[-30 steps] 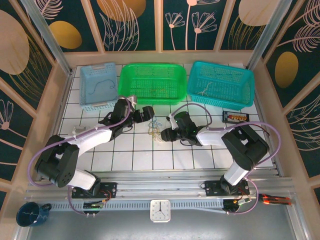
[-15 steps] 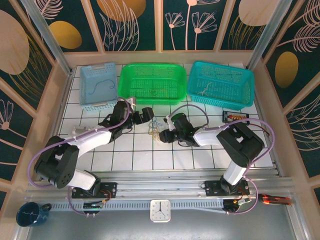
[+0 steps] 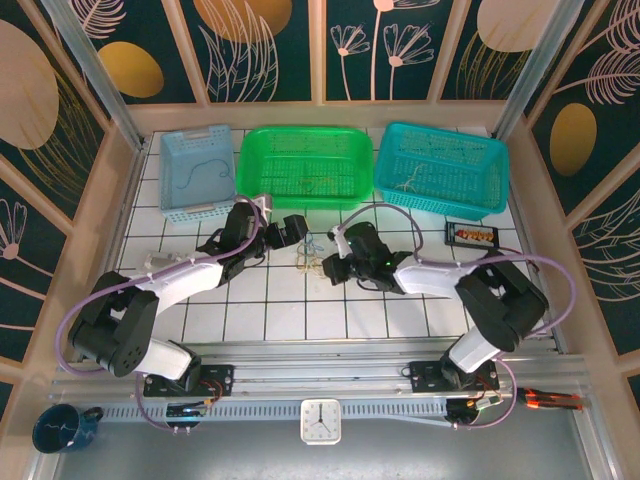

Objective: Untangle the cables

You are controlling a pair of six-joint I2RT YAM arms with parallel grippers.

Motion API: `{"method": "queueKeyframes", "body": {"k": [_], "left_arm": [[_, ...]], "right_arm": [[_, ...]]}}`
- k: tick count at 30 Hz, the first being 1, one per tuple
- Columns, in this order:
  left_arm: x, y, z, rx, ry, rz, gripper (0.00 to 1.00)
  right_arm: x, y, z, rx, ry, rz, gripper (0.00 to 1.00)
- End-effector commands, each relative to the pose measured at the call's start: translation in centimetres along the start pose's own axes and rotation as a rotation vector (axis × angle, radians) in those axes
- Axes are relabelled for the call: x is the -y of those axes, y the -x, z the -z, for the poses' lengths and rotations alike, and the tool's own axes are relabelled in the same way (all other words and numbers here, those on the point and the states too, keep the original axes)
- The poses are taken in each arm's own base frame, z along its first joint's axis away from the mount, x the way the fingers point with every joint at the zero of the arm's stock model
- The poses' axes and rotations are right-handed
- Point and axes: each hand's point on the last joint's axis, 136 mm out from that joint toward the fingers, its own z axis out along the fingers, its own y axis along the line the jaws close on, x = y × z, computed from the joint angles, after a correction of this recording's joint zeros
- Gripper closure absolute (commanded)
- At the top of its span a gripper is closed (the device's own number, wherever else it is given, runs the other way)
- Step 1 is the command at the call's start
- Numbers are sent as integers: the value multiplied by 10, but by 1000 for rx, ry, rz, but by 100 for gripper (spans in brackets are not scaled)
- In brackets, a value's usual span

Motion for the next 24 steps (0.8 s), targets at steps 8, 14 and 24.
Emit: {"method": "queueKeyframes", "body": {"k": [8,14,24], "left_arm": [[16,-13,-13,-86,-98,-56,1],[11,-23,-17,-117,-107,-57,1],[21,-21,5,-63,-171,-56,4]], "right_arm": [[-9,31,47,112,-55,40,100],[-19,52,61,192,-31,38,100],[-6,33,35,134,-41,8,100]]}}
